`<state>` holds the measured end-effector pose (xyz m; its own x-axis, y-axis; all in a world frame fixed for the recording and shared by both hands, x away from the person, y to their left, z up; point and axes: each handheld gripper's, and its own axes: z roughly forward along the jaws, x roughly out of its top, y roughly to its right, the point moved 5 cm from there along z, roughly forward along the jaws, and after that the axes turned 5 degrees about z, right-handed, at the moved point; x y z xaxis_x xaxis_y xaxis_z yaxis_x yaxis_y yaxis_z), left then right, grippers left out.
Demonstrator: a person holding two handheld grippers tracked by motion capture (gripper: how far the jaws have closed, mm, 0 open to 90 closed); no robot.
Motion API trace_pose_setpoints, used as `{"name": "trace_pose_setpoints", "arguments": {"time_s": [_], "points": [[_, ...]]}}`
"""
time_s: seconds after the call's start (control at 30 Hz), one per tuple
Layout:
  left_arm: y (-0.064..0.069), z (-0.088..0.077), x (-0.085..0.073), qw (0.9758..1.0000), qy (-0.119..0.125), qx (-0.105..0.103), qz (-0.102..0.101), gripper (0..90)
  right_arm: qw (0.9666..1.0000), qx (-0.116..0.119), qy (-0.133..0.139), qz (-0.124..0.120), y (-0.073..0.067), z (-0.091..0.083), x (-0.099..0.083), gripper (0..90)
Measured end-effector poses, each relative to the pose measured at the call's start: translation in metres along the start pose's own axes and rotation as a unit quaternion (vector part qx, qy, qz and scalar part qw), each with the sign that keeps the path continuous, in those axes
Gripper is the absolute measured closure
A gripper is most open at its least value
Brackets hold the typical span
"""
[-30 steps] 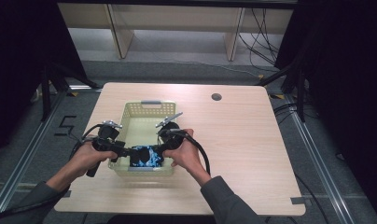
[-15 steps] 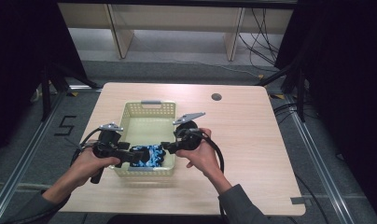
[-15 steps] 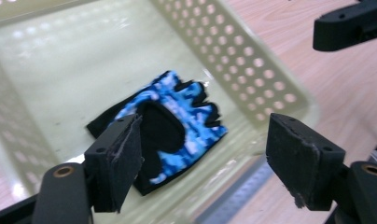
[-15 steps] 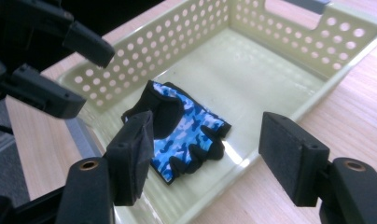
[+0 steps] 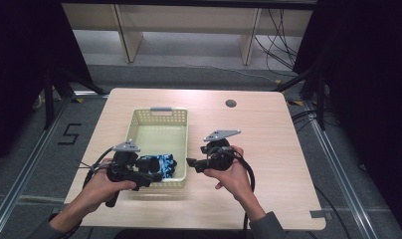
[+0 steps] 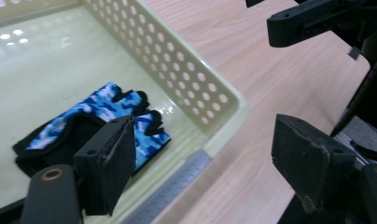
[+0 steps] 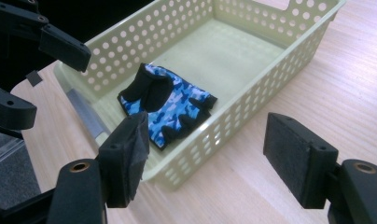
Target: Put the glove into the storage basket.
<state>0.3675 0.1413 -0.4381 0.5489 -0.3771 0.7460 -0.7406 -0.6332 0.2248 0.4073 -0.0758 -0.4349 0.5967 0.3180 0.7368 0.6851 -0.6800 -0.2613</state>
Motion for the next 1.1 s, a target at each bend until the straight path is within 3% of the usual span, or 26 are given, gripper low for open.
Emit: {"name": "trace_pose_setpoints", "arguments": {"time_s": [0.17, 0.23, 0.27, 0.37, 0.53, 0.57, 0.63, 0.7, 0.73, 0.77, 0.83, 0.9, 0.93, 0.97, 1.0, 1.03, 1.07, 1.1], "points": [[0.015, -0.001, -0.005, 0.9996, 0.011, -0.018, 0.017, 21.9, 0.9998, 0.009, 0.006, 0.016, -0.001, -0.013, -0.011, 31.4], [0.019, -0.002, -0.007, 0.9995, 0.009, -0.017, 0.024, 21.3, 0.9998, 0.01, 0.017, 0.006, 0.002, -0.017, -0.013, 31.2], [0.021, -0.002, -0.007, 0.9994, 0.014, -0.02, 0.027, 21.1, 0.9996, 0.01, 0.02, 0.018, 0.002, -0.019, -0.015, 31.0], [0.025, -0.002, -0.01, 0.9991, 0.022, -0.018, 0.033, 19.3, 0.9994, 0.004, 0.027, 0.021, 0.002, -0.025, -0.021, 30.0], [0.032, 0.002, -0.017, 0.9984, 0.024, -0.025, 0.046, 17.6, 0.9991, 0.012, 0.037, 0.014, 0.003, -0.031, -0.029, 27.5], [0.034, 0.003, -0.019, 0.9984, 0.027, -0.026, 0.042, 17.4, 0.9991, 0.01, 0.042, -0.003, 0.004, -0.031, -0.03, 27.1], [0.037, 0.004, -0.02, 0.9981, 0.026, -0.03, 0.048, 17.2, 0.999, 0.014, 0.041, 0.011, 0.001, -0.033, -0.035, 26.4], [0.04, 0.005, -0.021, 0.9978, 0.03, -0.031, 0.05, 17.0, 0.9989, 0.013, 0.045, -0.001, 0.003, -0.035, -0.039, 25.7], [0.043, 0.005, -0.021, 0.9972, 0.038, -0.034, 0.055, 17.0, 0.9988, 0.018, 0.041, 0.018, 0.0, -0.036, -0.04, 25.0], [0.044, 0.005, -0.022, 0.9965, 0.038, -0.034, 0.066, 16.9, 0.9986, 0.018, 0.05, 0.002, 0.003, -0.036, -0.041, 24.7], [0.047, 0.006, -0.023, 0.9963, 0.041, -0.032, 0.069, 16.9, 0.9984, 0.017, 0.052, 0.011, 0.001, -0.038, -0.045, 24.5], [0.05, 0.007, -0.024, 0.996, 0.05, -0.035, 0.064, 16.7, 0.9986, 0.017, 0.051, 0.004, 0.003, -0.04, -0.047, 24.2], [0.051, 0.007, -0.024, 0.9955, 0.047, -0.04, 0.071, 16.6, 0.9986, 0.019, 0.049, 0.004, 0.002, -0.04, -0.049, 24.0], [0.052, 0.008, -0.025, 0.9951, 0.055, -0.044, 0.069, 16.6, 0.9987, 0.01, 0.05, 0.006, 0.003, -0.041, -0.05, 24.0], [0.052, 0.007, -0.025, 0.9951, 0.055, -0.043, 0.07, 16.6, 0.9985, 0.018, 0.051, 0.01, 0.002, -0.04, -0.052, 24.0], [0.052, 0.006, -0.026, 0.995, 0.056, -0.041, 0.071, 16.6, 0.9985, 0.016, 0.053, -0.002, 0.003, -0.041, -0.053, 24.0], [0.053, 0.006, -0.026, 0.9947, 0.063, -0.042, 0.07, 16.5, 0.9987, 0.017, 0.047, 0.008, 0.002, -0.042, -0.055, 24.0], [0.053, 0.007, -0.027, 0.994, 0.07, -0.051, 0.066, 16.5, 0.9986, 0.017, 0.049, 0.008, 0.002, -0.042, -0.057, 23.8]]}}
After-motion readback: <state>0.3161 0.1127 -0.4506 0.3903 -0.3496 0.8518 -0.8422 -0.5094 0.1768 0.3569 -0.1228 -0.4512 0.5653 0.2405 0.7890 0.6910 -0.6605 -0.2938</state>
